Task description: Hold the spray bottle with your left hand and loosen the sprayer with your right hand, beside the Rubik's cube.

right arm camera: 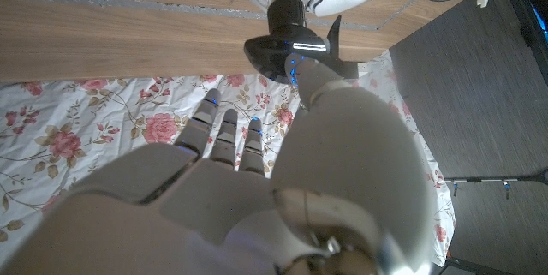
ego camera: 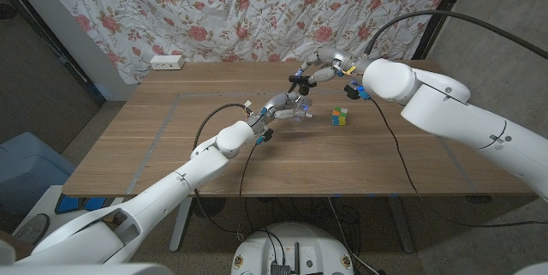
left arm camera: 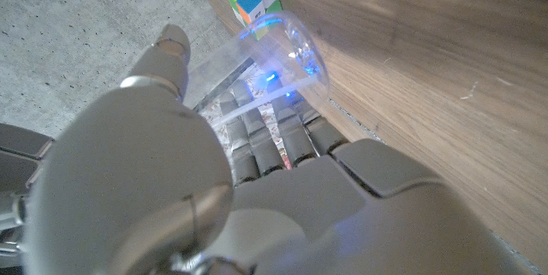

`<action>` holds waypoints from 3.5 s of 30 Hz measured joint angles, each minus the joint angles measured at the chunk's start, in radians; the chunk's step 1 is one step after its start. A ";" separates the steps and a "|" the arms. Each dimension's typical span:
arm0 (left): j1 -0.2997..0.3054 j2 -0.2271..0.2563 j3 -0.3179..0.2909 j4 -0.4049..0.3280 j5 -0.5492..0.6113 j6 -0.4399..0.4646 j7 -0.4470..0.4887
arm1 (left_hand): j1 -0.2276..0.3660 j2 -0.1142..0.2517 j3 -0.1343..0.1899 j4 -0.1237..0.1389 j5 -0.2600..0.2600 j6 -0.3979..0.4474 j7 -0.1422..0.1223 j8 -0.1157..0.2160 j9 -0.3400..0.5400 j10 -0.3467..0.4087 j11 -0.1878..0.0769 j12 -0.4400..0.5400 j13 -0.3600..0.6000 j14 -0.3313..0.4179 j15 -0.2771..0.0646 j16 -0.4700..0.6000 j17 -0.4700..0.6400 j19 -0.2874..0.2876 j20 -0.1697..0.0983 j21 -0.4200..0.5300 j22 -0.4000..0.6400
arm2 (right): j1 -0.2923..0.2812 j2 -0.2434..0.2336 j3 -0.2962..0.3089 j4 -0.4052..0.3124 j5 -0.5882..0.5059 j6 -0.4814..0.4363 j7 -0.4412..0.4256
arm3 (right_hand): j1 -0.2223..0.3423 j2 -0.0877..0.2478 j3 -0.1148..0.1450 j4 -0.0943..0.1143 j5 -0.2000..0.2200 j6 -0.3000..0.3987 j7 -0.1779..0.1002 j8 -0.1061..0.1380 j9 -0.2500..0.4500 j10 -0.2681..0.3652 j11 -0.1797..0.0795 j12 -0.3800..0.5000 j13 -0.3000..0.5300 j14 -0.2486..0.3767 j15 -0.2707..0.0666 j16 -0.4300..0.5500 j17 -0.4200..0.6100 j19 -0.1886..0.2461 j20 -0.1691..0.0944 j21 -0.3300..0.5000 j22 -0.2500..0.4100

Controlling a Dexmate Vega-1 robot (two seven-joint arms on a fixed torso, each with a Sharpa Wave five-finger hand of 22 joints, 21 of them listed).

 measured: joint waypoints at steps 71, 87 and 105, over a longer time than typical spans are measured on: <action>-0.054 -0.043 0.001 0.116 -0.012 -0.053 -0.006 | 0.000 0.000 0.005 -0.005 0.000 0.002 -0.002 0.006 0.000 0.005 0.005 -0.002 0.009 0.005 -0.002 -0.002 0.005 0.000 0.000 0.000 0.000 | -0.077 -0.017 0.075 0.056 -0.068 0.128 -0.139 | -0.393 -0.016 -0.240 0.133 -0.043 -0.097 0.061 -0.093 -0.083 0.067 0.019 -0.005 0.000 0.059 0.006 0.033 0.032 0.115 0.051 0.012 0.000; -0.057 -0.043 -0.001 0.123 -0.018 -0.060 -0.012 | 0.000 0.000 0.006 -0.005 0.000 0.002 -0.002 0.006 0.000 0.005 0.005 -0.002 0.009 0.011 -0.004 -0.007 0.002 0.000 0.000 0.000 0.000 | -0.094 -0.016 0.079 0.055 -0.111 0.124 -0.098 | -0.632 -0.058 -0.321 0.186 -0.050 -0.191 0.191 -0.144 -0.076 0.017 0.101 -0.017 0.005 0.048 0.078 -0.001 0.018 0.046 0.079 -0.008 0.000; -0.055 -0.035 -0.003 0.112 -0.021 -0.056 -0.017 | 0.000 0.000 0.005 -0.005 0.000 0.005 0.002 0.004 0.000 0.011 0.011 -0.006 0.014 0.014 0.000 -0.008 0.002 0.000 0.000 0.000 0.000 | -0.023 0.000 0.006 0.018 -0.129 -0.010 -0.002 | -0.733 -0.065 -0.347 0.199 -0.098 -0.265 0.276 -0.178 -0.057 -0.038 0.167 -0.020 0.005 0.026 0.088 -0.023 0.009 -0.045 0.077 -0.012 0.005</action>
